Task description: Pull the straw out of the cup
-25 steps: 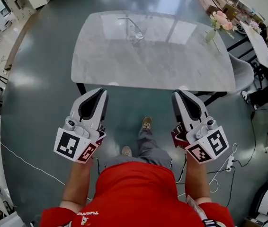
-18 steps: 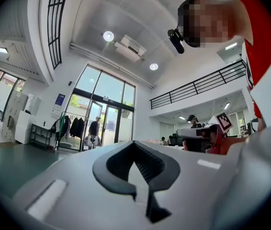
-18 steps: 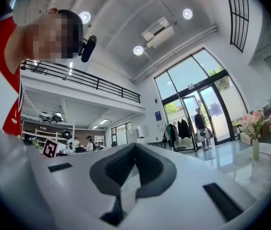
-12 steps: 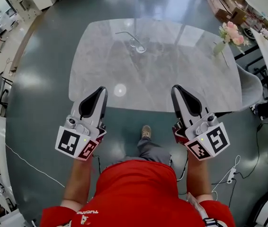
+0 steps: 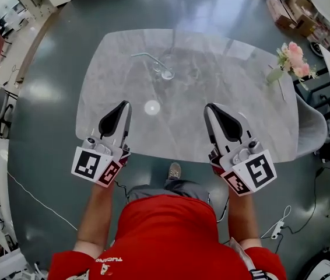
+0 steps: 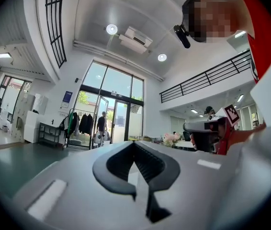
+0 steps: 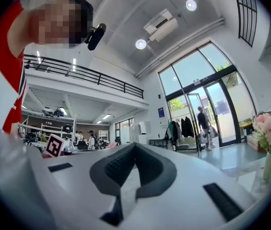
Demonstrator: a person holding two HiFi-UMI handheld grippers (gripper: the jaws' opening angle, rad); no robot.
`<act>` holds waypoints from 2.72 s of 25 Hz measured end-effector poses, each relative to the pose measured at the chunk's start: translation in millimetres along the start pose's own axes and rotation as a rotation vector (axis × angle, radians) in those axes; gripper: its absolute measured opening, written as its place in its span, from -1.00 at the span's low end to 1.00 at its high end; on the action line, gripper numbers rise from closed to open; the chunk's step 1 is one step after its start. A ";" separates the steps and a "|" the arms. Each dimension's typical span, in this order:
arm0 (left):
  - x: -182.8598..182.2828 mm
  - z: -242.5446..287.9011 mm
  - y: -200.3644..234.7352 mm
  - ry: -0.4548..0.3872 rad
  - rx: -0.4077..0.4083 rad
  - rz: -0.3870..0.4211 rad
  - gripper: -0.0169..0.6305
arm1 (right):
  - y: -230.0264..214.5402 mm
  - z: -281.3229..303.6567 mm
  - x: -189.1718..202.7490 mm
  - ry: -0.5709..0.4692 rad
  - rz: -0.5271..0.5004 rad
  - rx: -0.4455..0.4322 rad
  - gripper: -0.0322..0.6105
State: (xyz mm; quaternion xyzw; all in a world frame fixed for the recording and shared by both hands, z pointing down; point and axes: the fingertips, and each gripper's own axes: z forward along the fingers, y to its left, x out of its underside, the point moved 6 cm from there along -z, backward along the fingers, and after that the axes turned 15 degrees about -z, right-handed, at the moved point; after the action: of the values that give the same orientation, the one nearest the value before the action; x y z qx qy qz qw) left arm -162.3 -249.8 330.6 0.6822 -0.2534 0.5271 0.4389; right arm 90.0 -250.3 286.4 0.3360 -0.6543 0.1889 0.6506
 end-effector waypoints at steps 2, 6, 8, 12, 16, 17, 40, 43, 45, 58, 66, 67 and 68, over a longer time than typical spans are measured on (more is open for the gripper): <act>5.4 17.7 6.5 0.011 -0.020 -0.006 -0.93 | -13.2 4.2 2.4 0.001 -0.002 -0.011 -0.90; 18.3 48.9 21.7 0.051 -0.031 -0.021 -0.93 | -31.2 10.7 8.7 0.006 0.016 -0.011 -0.90; 23.0 59.4 29.6 0.066 -0.033 -0.030 -0.93 | -34.5 13.8 11.1 0.015 0.022 -0.008 -0.90; 34.0 78.3 44.8 0.093 -0.024 -0.052 -0.93 | -41.0 20.4 14.6 0.026 0.025 0.016 -0.90; 49.7 99.5 61.0 0.128 -0.038 -0.067 -0.92 | -48.9 25.8 16.8 0.031 0.026 0.044 -0.90; 53.9 104.8 65.0 0.136 -0.043 -0.073 -0.92 | -50.3 26.9 17.1 0.033 0.025 0.047 -0.90; 128.4 217.7 160.8 0.299 -0.083 -0.302 -0.36 | -67.4 43.6 44.4 0.149 0.042 0.150 -0.90; 131.3 230.2 163.1 0.310 -0.071 -0.312 -0.36 | -68.7 41.0 47.0 0.168 0.043 0.163 -0.90; 134.7 235.5 164.3 0.325 -0.069 -0.312 -0.37 | -69.4 39.6 47.7 0.177 0.040 0.170 -0.90; 113.9 230.0 150.3 0.275 -0.034 -0.231 -0.84 | -70.5 38.4 49.3 0.185 0.033 0.187 -0.90; 54.5 188.4 99.5 0.154 0.090 -0.184 -0.84 | -66.4 44.3 48.1 0.161 0.032 0.166 -0.90; 47.3 180.8 90.9 0.139 0.110 -0.172 -0.84 | -65.1 45.7 47.5 0.156 0.032 0.161 -0.90; 40.1 172.7 82.7 0.124 0.128 -0.162 -0.84 | -63.7 47.2 46.8 0.150 0.032 0.155 -0.90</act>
State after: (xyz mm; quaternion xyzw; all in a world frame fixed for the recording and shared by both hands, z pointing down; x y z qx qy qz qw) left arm -130.7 -434.8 385.6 0.6930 -0.1355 0.5461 0.4507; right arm 102.9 -336.5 316.2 0.3597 -0.5924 0.2741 0.6667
